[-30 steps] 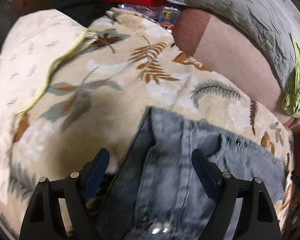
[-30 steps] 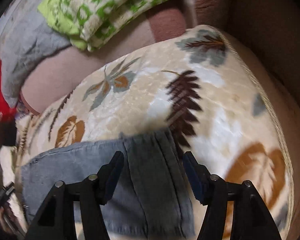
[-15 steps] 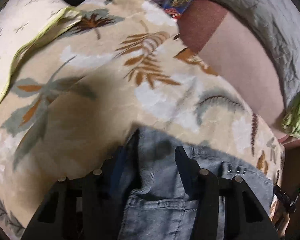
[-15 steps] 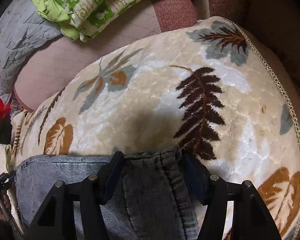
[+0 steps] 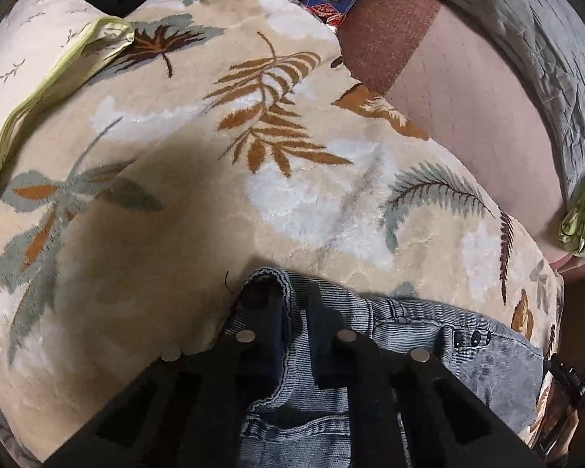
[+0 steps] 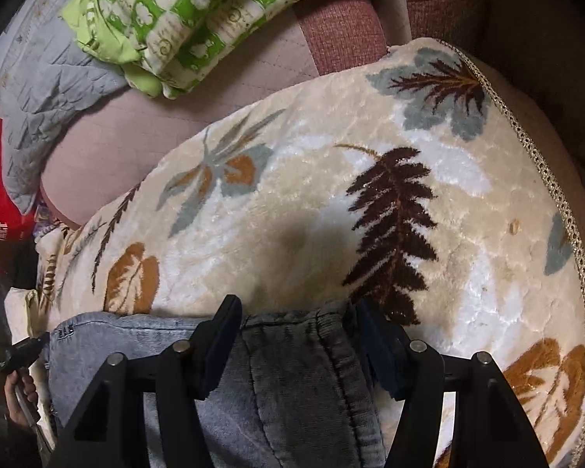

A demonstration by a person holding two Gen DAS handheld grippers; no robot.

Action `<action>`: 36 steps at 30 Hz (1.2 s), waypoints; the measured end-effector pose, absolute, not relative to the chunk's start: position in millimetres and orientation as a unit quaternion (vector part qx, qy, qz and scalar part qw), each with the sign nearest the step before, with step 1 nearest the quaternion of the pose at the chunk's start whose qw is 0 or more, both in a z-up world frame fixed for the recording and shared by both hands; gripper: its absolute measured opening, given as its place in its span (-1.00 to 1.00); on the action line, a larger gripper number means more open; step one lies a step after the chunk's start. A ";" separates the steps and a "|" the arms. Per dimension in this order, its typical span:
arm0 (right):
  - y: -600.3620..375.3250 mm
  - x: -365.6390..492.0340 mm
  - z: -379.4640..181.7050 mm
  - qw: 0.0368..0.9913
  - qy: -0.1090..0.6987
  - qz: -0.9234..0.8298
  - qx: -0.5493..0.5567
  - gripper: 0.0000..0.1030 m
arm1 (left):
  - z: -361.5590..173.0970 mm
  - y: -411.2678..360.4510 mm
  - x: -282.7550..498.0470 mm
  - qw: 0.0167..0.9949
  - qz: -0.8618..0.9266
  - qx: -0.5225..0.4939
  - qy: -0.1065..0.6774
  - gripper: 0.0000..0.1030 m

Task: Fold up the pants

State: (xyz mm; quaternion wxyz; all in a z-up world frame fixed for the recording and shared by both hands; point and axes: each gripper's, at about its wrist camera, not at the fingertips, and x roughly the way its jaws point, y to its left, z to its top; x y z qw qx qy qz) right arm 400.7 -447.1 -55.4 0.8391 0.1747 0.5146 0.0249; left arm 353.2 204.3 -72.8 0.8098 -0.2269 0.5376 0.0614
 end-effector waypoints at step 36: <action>-438.7 136.4 85.4 0.911 0.376 0.044 0.164 -0.76 | 102.0 196.4 90.4 0.906 -0.037 -0.206 0.367 -0.95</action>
